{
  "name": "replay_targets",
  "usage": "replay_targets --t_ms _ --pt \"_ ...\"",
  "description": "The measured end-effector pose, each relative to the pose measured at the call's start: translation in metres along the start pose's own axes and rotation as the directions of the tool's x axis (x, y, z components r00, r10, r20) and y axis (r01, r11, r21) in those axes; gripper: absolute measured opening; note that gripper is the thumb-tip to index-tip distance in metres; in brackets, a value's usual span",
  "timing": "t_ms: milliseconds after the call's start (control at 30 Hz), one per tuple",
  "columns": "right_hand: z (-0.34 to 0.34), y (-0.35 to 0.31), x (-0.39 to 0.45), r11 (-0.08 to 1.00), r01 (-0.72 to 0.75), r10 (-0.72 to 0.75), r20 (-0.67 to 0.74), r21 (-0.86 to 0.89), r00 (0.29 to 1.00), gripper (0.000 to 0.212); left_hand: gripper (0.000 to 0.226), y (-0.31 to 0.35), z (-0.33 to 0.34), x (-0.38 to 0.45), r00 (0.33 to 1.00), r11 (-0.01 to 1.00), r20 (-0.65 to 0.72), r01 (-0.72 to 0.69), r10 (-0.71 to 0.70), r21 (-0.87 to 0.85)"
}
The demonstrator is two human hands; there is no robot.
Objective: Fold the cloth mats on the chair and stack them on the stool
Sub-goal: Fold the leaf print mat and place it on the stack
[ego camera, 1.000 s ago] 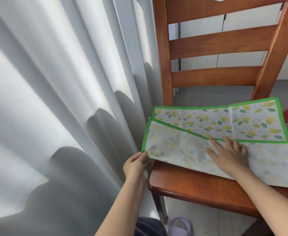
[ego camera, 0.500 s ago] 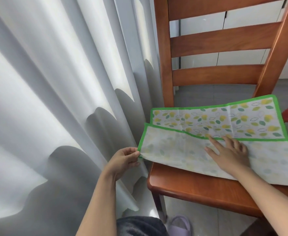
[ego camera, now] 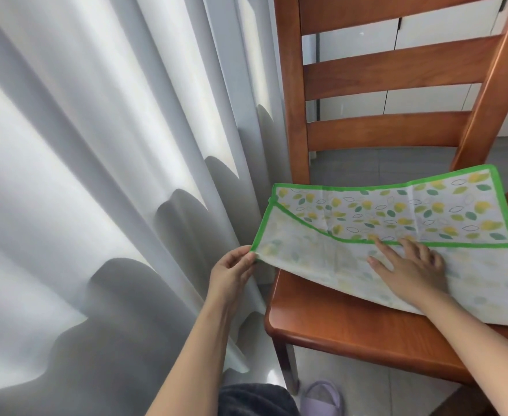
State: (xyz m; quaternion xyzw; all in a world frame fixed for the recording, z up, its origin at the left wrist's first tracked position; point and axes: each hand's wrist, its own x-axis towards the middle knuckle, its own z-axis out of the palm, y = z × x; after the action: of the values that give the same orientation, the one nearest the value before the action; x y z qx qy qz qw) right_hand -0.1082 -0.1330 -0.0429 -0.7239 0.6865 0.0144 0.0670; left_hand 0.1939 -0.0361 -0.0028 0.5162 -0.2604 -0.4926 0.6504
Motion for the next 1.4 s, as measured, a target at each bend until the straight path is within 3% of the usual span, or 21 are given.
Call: replay_targets --t_ms 133,233,333,433,533,633,733,833,900,1067,1267,1400 --pt "-0.002 0.0 -0.001 1.0 0.004 -0.004 -0.002 0.006 1.0 0.063 0.024 0.014 0.001 0.014 0.985 0.989 0.105 -0.139 0.133 0.048" --pt "-0.002 0.001 -0.001 1.0 0.016 -0.016 -0.014 0.004 1.0 0.063 0.025 0.025 -0.007 0.02 0.954 0.941 0.24 -0.24 0.181 0.241" --pt "-0.001 0.001 0.0 1.0 0.023 -0.023 -0.015 0.002 1.0 0.063 0.028 0.025 -0.022 0.021 0.942 0.85 0.333 -0.218 0.053 0.48" --pt "-0.001 0.002 0.001 1.0 0.021 -0.021 -0.005 -0.002 1.0 0.063 0.035 0.011 -0.033 0.016 0.96 0.773 0.263 -0.099 -0.091 0.627" --pt "0.0 0.0 0.002 1.0 0.018 -0.018 -0.004 -0.004 1.0 0.062 0.037 0.002 -0.036 0.011 0.965 0.805 0.156 0.083 -0.213 0.588" --pt "0.0 0.0 0.003 0.999 0.035 -0.035 -0.007 0.006 0.999 0.061 0.027 -0.001 -0.031 0.008 0.94 0.881 0.135 0.235 -0.314 0.411" --pt "0.001 0.0 0.004 0.998 0.057 -0.057 -0.003 0.013 0.998 0.061 0.02 -0.001 -0.017 0.004 0.952 0.93 0.155 0.209 -0.265 0.303" --pt "0.0 0.001 0.005 0.998 0.059 -0.059 -0.002 0.025 0.998 0.061 0.02 -0.001 -0.013 0.008 0.997 0.809 0.073 -0.012 -0.038 0.588" --pt "-0.001 0.001 0.004 0.998 0.058 -0.058 -0.002 0.027 0.998 0.06 0.021 -0.002 -0.014 0.012 0.999 0.745 0.033 -0.051 0.039 0.665" --pt "-0.002 -0.001 0.004 0.998 0.055 -0.055 0.018 0.017 0.998 0.061 0.02 -0.01 -0.012 0.013 0.997 0.71 -0.072 0.062 -0.017 0.702" --pt "-0.002 0.0 0.002 0.998 0.056 -0.057 0.019 0.033 0.998 0.059 0.029 -0.014 -0.012 0.012 0.993 0.654 -0.118 0.098 -0.014 0.75" --pt "-0.005 -0.006 0.0 0.998 0.063 -0.062 -0.034 0.014 0.997 0.057 0.055 -0.018 0.003 0.007 1.0 0.373 -0.012 0.001 0.027 0.928"
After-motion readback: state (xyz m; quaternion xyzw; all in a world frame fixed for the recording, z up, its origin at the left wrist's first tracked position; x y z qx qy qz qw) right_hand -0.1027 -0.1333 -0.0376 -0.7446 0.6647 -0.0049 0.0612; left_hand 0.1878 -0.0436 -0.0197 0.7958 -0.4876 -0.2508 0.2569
